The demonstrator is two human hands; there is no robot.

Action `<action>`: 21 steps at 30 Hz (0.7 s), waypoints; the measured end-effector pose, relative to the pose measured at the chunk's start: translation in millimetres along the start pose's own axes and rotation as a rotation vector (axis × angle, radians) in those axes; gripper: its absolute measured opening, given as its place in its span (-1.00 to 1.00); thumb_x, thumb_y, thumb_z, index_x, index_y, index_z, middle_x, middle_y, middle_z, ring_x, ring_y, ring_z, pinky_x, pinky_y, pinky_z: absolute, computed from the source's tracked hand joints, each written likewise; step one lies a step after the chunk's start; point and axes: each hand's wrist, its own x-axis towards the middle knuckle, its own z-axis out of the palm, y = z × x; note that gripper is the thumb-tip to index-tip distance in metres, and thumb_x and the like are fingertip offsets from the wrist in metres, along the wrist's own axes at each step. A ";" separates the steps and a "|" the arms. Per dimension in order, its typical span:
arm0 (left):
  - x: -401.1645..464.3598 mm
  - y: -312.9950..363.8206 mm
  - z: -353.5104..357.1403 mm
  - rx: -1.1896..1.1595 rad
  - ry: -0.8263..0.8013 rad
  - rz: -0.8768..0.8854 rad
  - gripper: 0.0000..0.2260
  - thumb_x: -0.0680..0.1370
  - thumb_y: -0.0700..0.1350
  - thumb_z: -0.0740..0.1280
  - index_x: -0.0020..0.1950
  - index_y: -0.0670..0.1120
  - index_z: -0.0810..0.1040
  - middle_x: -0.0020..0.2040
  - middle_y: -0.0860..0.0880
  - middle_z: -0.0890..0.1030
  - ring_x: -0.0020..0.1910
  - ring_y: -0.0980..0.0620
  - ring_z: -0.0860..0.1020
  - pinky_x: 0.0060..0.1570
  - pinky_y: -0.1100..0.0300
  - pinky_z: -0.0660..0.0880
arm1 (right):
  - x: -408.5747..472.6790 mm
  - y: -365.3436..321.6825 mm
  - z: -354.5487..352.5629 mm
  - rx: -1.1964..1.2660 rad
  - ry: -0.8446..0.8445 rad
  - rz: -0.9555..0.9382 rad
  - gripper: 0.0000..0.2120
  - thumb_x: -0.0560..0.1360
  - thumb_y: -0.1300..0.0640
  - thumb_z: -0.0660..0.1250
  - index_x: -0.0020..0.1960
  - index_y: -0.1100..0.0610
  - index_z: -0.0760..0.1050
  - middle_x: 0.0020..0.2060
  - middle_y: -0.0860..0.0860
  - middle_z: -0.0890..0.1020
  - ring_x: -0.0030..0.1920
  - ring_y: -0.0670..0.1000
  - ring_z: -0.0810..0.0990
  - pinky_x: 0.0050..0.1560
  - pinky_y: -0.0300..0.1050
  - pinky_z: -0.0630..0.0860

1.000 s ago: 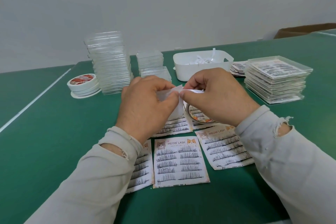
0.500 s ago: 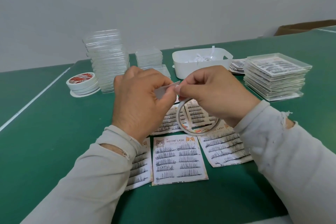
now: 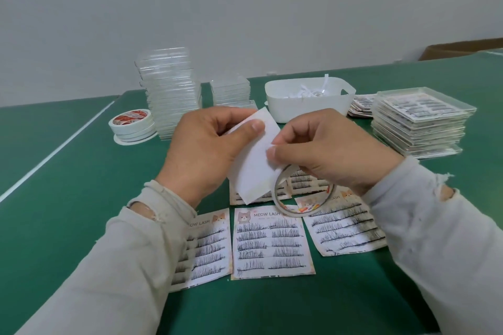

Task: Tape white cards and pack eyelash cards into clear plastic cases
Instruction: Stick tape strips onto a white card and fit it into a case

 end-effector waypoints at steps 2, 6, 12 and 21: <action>0.4 -1.9 2.7 -0.002 0.127 -0.031 -0.83 0.51 -0.09 0.52 0.07 0.09 0.68 -0.06 0.05 0.74 -0.08 0.09 0.70 -0.12 0.18 0.63 | 3.5 3.1 -2.6 0.075 0.086 0.045 -0.91 0.42 0.28 0.54 -0.25 0.23 0.68 -0.48 -0.01 0.62 -0.59 -0.19 0.44 -0.55 -0.42 0.31; -5.4 -4.9 7.9 -0.082 0.137 -0.141 -0.79 0.57 -0.16 0.44 0.09 0.03 0.46 -0.04 -0.01 0.70 -0.07 0.00 0.71 -0.20 0.07 0.68 | 10.4 9.3 -12.6 0.249 0.239 0.154 -0.85 0.41 0.25 0.55 -0.31 0.14 0.66 -0.36 0.12 0.64 -0.60 -0.13 0.38 -0.60 -0.32 0.26; -9.9 -14.6 18.4 0.034 0.017 -0.011 -0.77 0.58 -0.34 0.36 -0.10 -0.01 0.63 -0.24 0.11 0.66 -0.29 0.13 0.60 -0.25 0.19 0.64 | 11.8 15.1 -15.6 0.114 0.288 0.137 -0.91 0.41 0.22 0.56 -0.25 0.15 0.69 -0.41 0.00 0.68 -0.52 -0.14 0.52 -0.49 -0.36 0.40; -12.8 -14.0 20.3 0.053 0.023 -0.063 -0.69 0.61 -0.31 0.30 -0.01 0.08 0.70 -0.05 0.14 0.73 -0.25 0.08 0.69 -0.02 0.02 0.68 | 13.2 19.5 -9.3 -0.093 0.331 0.054 -0.91 0.42 0.18 0.55 -0.25 0.13 0.69 -0.35 0.01 0.72 -0.32 0.05 0.72 -0.22 -0.09 0.65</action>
